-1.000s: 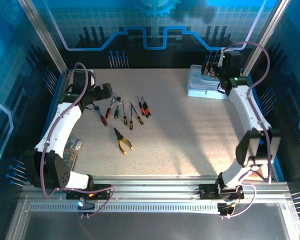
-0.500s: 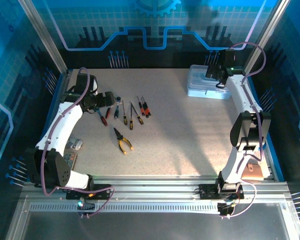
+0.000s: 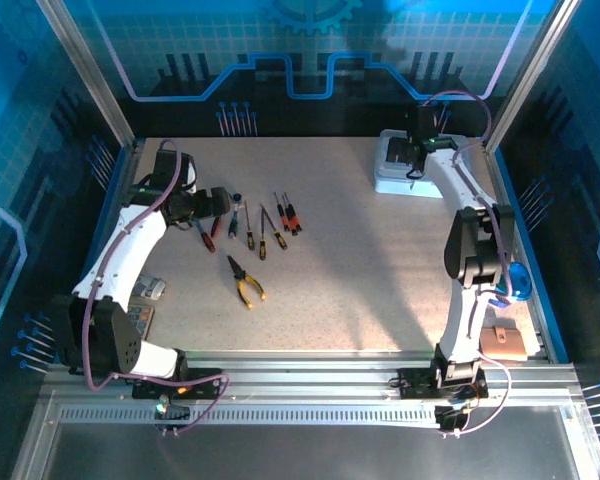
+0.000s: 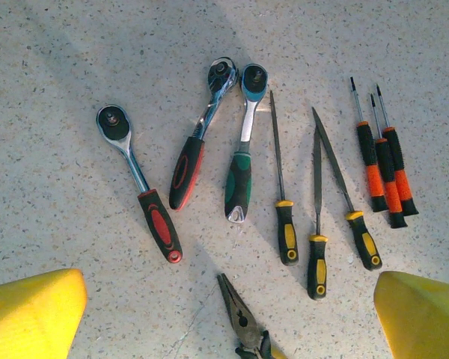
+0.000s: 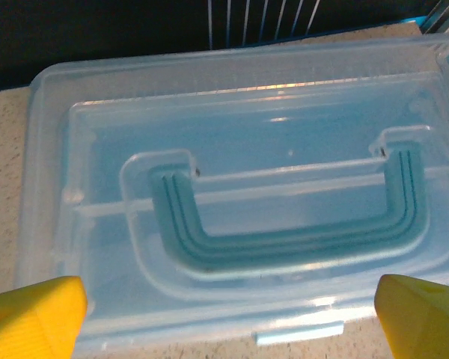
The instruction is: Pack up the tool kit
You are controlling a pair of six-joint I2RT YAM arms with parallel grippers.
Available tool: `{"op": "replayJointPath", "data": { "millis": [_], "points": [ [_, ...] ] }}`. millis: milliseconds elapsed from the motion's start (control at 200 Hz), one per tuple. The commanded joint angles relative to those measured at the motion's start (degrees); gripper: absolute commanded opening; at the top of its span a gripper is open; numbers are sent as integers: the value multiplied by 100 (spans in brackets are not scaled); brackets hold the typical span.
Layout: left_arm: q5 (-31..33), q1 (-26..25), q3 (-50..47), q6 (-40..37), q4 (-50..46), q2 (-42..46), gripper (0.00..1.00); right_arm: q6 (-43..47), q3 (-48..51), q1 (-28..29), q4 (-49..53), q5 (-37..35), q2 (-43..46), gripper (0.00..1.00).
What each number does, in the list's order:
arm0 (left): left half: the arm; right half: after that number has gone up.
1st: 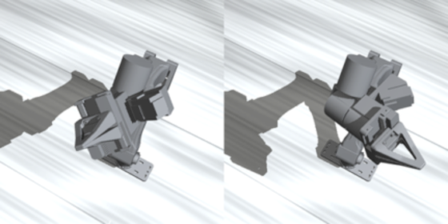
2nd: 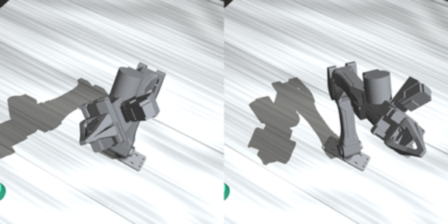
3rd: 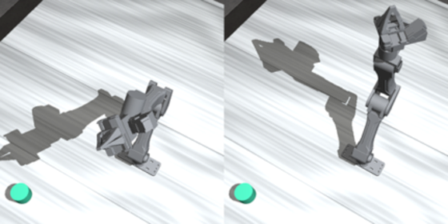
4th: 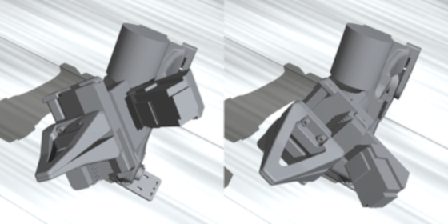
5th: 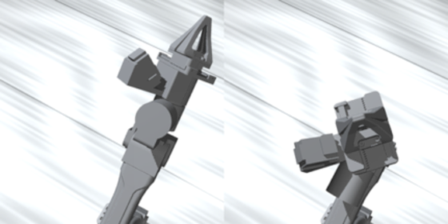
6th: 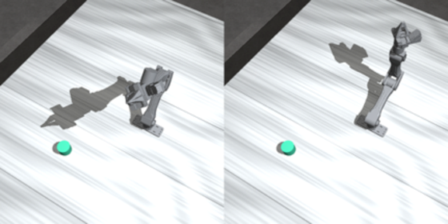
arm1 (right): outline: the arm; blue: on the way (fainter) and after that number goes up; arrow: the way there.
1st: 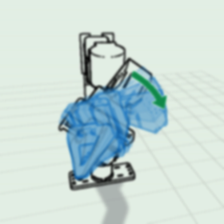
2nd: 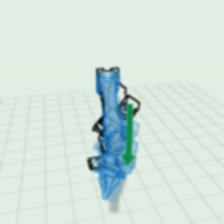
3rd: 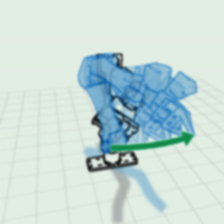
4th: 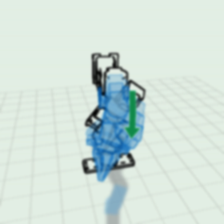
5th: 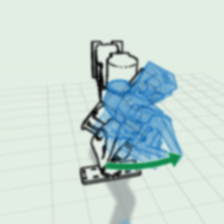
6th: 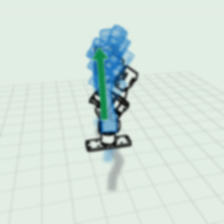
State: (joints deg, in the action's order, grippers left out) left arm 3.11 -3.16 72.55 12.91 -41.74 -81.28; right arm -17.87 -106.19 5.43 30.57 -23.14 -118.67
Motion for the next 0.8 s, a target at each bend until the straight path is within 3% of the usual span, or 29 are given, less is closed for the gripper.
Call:
{"op": "replayJointPath", "data": {
  "millis": [0, 215, 480, 630, 795],
  "points": [
    [-62, -10, 39, -163, -137, -55, 99, -280, -815, -218, 309, -523, -375, 100],
    [2, -9, 3, -166, -107, -123, 99, -347, -1820, -498, 1011, -907, -973, 100],
    [-150, -18, 25, -94, -81, -248, 99, -807, -2002, -541, 1565, -1576, -1277, 100],
    [-88, -18, -11, -147, -98, -208, 99, -1090, -1741, -560, 1804, -1481, -1192, 100],
    [-151, -18, -49, -104, -47, -211, 99, -1234, -640, -452, 1373, -1345, -584, 100]
  ]
}}
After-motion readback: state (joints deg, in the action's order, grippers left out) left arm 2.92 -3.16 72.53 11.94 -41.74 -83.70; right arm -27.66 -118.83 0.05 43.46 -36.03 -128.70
